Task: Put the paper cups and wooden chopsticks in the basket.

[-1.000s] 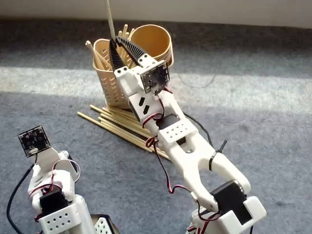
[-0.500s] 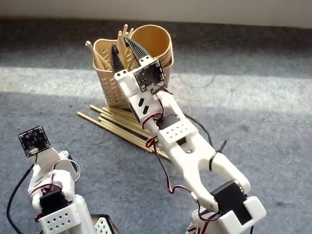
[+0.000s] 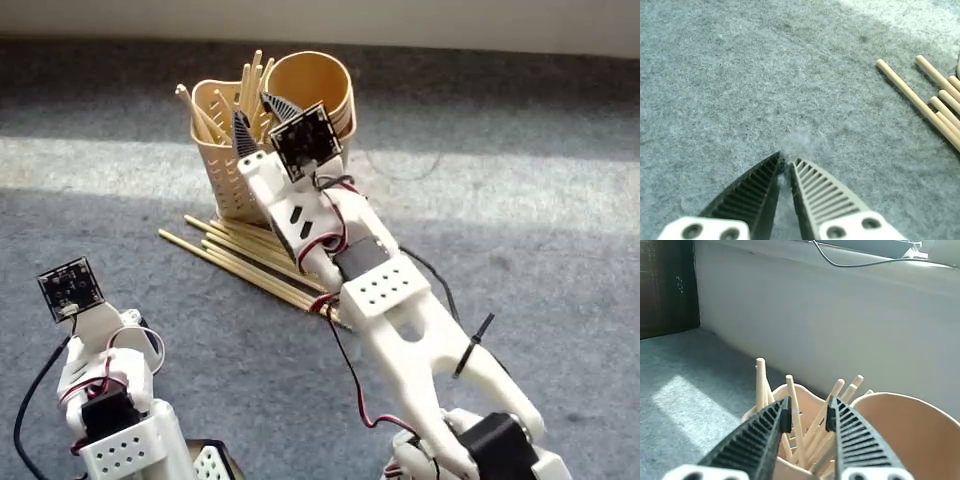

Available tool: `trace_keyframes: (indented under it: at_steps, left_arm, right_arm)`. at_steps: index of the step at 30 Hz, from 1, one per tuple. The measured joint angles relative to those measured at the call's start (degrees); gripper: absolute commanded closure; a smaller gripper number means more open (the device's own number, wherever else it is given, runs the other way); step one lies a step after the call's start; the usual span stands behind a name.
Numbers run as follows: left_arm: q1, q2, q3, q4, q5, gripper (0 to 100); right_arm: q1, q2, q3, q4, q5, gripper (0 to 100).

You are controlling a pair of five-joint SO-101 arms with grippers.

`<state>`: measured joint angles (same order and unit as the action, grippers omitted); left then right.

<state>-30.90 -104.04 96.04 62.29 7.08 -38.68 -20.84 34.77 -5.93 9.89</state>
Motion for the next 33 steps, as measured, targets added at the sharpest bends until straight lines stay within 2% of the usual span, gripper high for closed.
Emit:
trace_keyframes:
  at_steps: [6,10,13,17,26,33]
  left_arm:
    - [0.00,0.00,0.00,0.00,0.00,99]
    - [0.00,0.00,0.00,0.00,0.00,99]
    - [0.00,0.00,0.00,0.00,0.00,99]
    - [0.00,0.00,0.00,0.00,0.00,99]
    - [0.00,0.00,0.00,0.00,0.00,99]
    - [0.00,0.00,0.00,0.00,0.00,99]
  right_arm:
    - [-2.02,-7.74,-0.18,9.49,0.00,87.5]
    - [-2.02,-12.22,-2.55,20.66,0.00,87.5]
    - [-3.08,-13.63,-3.25,29.45,0.00,87.5]
    - [-6.07,-13.63,-3.16,35.08,1.14,87.5]
    - [-11.87,-9.76,6.51,37.10,4.31,87.5]
    - [-14.24,5.27,5.80,37.10,4.31,87.5]
